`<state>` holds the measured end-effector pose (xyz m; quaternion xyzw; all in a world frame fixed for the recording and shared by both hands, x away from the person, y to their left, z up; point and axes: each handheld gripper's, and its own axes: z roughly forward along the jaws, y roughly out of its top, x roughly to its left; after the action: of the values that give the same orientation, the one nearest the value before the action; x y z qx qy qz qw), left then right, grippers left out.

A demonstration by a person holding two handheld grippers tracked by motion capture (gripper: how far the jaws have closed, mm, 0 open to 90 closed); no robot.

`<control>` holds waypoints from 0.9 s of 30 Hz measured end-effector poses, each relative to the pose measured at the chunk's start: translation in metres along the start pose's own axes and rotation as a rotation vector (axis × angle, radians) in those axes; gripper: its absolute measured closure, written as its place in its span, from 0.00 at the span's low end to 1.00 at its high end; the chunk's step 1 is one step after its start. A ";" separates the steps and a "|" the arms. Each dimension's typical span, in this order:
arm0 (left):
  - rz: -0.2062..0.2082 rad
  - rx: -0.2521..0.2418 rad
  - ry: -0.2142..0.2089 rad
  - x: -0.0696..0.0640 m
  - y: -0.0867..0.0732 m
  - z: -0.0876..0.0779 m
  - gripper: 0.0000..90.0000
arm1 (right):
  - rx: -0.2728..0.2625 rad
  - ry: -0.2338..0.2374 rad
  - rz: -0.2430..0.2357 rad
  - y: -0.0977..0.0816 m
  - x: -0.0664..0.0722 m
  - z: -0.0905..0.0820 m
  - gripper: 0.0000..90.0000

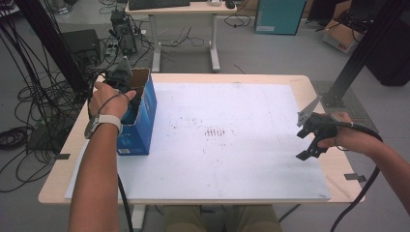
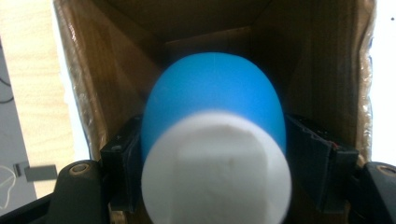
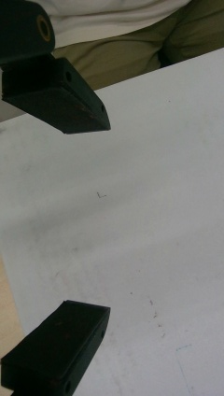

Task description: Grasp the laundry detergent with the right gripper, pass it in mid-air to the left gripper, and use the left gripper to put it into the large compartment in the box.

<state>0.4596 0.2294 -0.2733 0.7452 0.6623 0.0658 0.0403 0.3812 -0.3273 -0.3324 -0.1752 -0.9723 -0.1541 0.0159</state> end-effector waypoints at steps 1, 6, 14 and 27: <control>-0.003 -0.002 0.001 0.000 0.000 0.001 0.31 | -0.001 0.000 -0.001 -0.001 0.000 0.000 0.11; 0.005 0.010 -0.004 0.001 0.002 0.001 0.30 | 0.006 0.000 0.004 -0.004 0.000 -0.001 0.11; 0.016 0.012 0.003 0.000 0.002 -0.006 0.30 | -0.017 -0.014 0.004 -0.005 -0.002 -0.007 0.11; 0.043 -0.073 -0.012 0.003 -0.001 -0.032 0.10 | -0.013 -0.016 -0.002 -0.002 0.001 -0.009 0.11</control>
<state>0.4546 0.2314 -0.2420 0.7578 0.6429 0.0861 0.0701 0.3792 -0.3313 -0.3244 -0.1756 -0.9715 -0.1590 0.0066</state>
